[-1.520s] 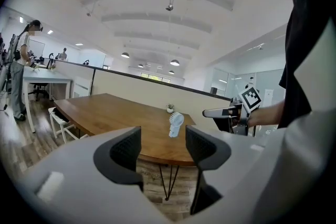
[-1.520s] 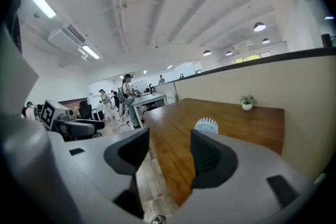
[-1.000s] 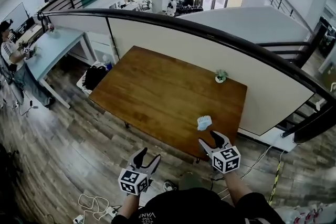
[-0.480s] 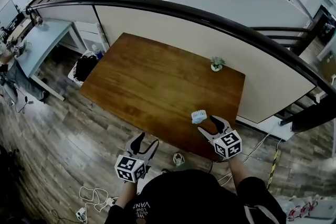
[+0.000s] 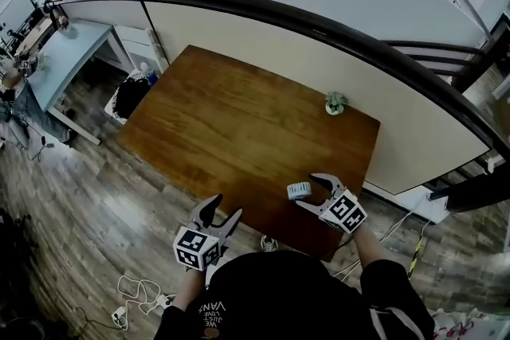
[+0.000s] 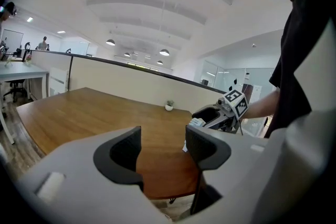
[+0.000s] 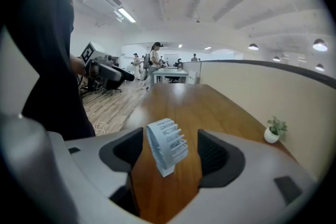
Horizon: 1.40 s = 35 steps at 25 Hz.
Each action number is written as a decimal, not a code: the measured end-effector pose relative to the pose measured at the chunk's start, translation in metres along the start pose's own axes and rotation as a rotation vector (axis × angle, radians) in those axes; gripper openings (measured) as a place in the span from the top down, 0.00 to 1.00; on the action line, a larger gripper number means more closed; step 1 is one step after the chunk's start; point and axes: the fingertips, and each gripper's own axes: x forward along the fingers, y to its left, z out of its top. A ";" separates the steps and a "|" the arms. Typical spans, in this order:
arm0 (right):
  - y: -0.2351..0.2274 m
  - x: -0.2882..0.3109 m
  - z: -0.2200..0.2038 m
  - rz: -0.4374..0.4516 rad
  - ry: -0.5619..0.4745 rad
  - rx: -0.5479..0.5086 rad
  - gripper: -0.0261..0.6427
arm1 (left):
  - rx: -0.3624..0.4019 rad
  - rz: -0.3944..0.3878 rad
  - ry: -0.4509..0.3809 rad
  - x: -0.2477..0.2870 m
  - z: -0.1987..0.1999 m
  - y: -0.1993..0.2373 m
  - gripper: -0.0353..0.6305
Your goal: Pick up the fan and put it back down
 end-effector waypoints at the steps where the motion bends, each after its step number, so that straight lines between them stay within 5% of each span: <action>1: -0.001 0.002 0.000 0.024 -0.001 -0.016 0.53 | 0.003 0.004 0.004 0.004 0.000 0.001 0.57; 8: 0.002 0.020 -0.011 0.181 0.058 -0.075 0.53 | -0.028 0.045 0.006 0.024 0.003 0.014 0.57; 12: 0.005 0.025 -0.007 0.193 0.073 -0.067 0.66 | -0.038 0.037 0.007 0.029 0.008 0.028 0.57; 24: -0.052 0.084 0.067 0.006 0.050 0.042 0.67 | -0.001 -0.130 0.047 0.070 0.041 0.120 0.57; 35: -0.129 0.186 0.151 -0.137 0.020 0.096 0.67 | 0.129 -0.231 0.045 0.099 0.097 0.245 0.57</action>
